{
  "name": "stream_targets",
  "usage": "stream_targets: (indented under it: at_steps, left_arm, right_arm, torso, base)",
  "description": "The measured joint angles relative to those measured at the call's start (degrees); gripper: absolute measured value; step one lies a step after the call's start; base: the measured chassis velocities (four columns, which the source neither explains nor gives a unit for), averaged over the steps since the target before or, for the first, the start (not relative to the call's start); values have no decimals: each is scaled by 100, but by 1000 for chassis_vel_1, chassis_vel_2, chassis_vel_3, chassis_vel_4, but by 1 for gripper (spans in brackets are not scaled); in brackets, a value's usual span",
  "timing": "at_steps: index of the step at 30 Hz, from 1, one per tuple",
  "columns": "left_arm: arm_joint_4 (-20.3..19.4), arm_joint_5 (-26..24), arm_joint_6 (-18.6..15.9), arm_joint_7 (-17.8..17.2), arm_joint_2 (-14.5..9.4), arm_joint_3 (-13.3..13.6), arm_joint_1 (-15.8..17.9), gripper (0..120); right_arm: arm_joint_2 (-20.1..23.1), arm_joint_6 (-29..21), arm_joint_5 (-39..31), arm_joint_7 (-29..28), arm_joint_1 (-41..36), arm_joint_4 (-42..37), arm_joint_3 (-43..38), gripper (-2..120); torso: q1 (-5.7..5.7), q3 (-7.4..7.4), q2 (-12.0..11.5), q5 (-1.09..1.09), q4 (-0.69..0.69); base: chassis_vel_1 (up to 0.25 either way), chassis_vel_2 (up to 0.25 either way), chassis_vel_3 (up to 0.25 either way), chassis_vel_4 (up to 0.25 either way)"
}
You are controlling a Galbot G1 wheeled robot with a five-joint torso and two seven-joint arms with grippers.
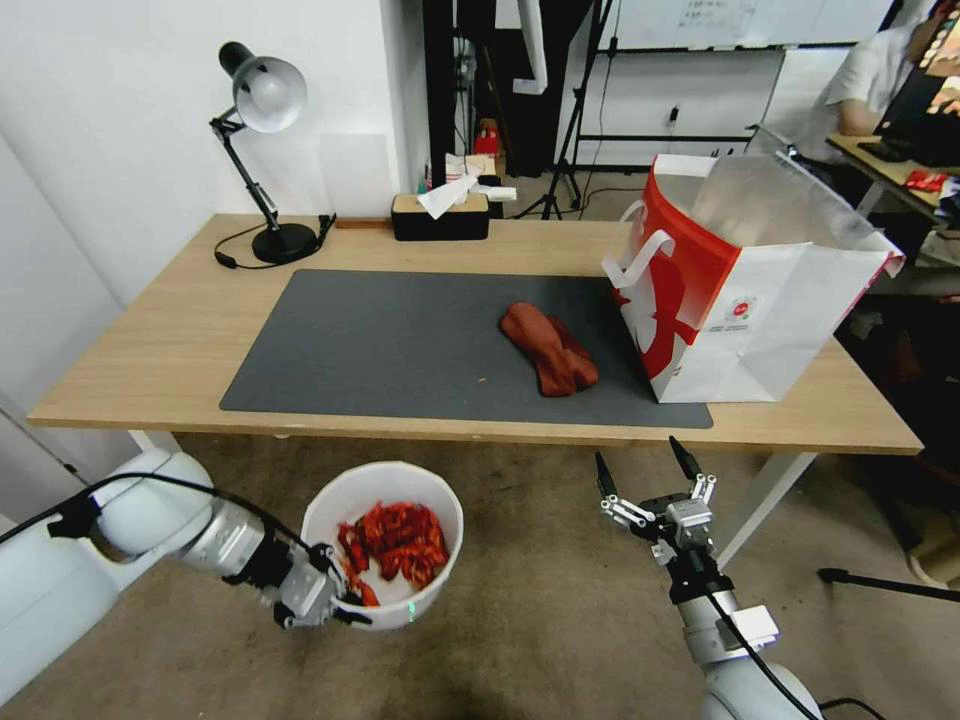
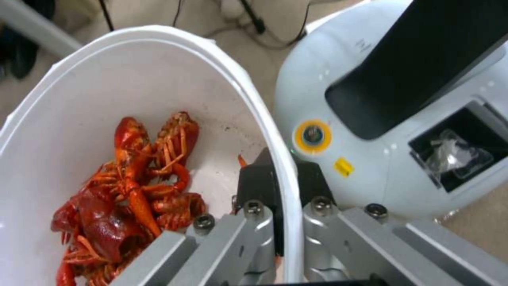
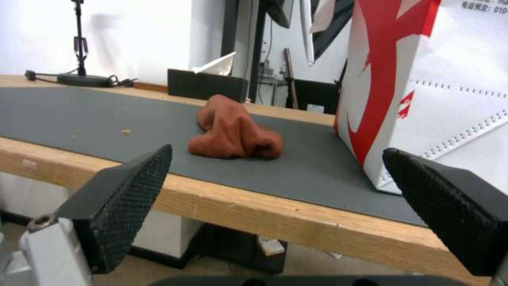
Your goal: Sweep shrimp from table into container with towel, then put container into takeout bag.
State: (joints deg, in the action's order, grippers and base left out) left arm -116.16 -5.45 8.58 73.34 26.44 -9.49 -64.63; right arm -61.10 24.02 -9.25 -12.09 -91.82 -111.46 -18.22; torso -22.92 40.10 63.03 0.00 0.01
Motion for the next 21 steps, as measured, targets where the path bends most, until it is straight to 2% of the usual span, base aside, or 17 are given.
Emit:
stream_targets:
  at_steps: [1, 2, 5, 6, 9, 10, 12, 14, 16, 18, 20, 21]
  left_arm:
    - [-185, -56, -5, 0, -63, -20, -9, 0]
    - [-185, -56, -5, 0, -63, -20, -9, 0]
    - [-765, -322, -108, -21, -304, -40, 180, 0]
    - [-765, -322, -108, -21, -304, -40, 180, 0]
    - [-1127, -753, -255, -159, -551, -66, 552, 0]
    - [-1127, -753, -255, -159, -551, -66, 552, 0]
    - [-1156, -1008, -301, -280, -664, -96, 842, 0]
    - [-1139, -1069, -304, -304, -687, -96, 934, 0]
    - [-1019, -1261, -308, -392, -762, -59, 1278, 0]
    - [-973, -1324, -309, -428, -782, -30, 1410, 0]
    - [-844, -1480, -317, -503, -807, 76, 1766, 0]
    - [-844, -1480, -317, -503, -807, 76, 1766, 0]
  right_arm:
    - [-2, -2, 0, 1, 11, 13, 4, 100]
    - [-2, -2, 0, 1, 11, 13, 4, 100]
    - [-2, -5, -3, 4, 21, 29, 10, 100]
    - [-2, -5, -3, 4, 21, 29, 10, 100]
    - [0, -5, -4, 11, 16, 42, 16, 100]
    - [0, -5, -4, 11, 16, 42, 16, 100]
    - [-5, -5, -4, 18, 7, 49, 27, 100]
    - [-7, -5, -4, 20, 4, 51, 29, 100]
    - [-11, -3, -4, 24, -1, 53, 37, 100]
    - [-11, -3, -4, 25, 0, 53, 40, 100]
    - [-7, -3, -4, 27, -2, 49, 44, 100]
    - [-7, -3, -4, 27, -2, 49, 44, 100]
  torso:
    - [0, 0, 0, 0, -1]
    - [0, 0, 0, 0, -1]
    - [0, 0, 0, 1, -1]
    - [0, 0, 0, 1, -1]
    - [0, 0, 0, 1, -2]
    - [0, 0, 0, 1, -2]
    - [-1, 1, 0, 1, -1]
    - [-1, 0, 0, 1, -1]
    - [-1, 1, -2, 0, -1]
    - [-1, 1, -2, -1, -1]
    - [-1, 1, -2, 0, -1]
    - [-1, 1, -2, 0, -1]
  base:
    - [0, 0, 0, 0]
    - [0, 0, 0, 0]
    - [0, 0, 0, 0]
    - [0, 0, 0, 0]
    - [0, 0, 0, 0]
    - [0, 0, 0, 0]
    - [0, 0, 0, 0]
    - [0, 0, 0, 0]
    - [0, 0, 0, 0]
    - [0, 0, 0, 0]
    - [0, 0, 0, 0]
    - [0, 0, 0, 0]
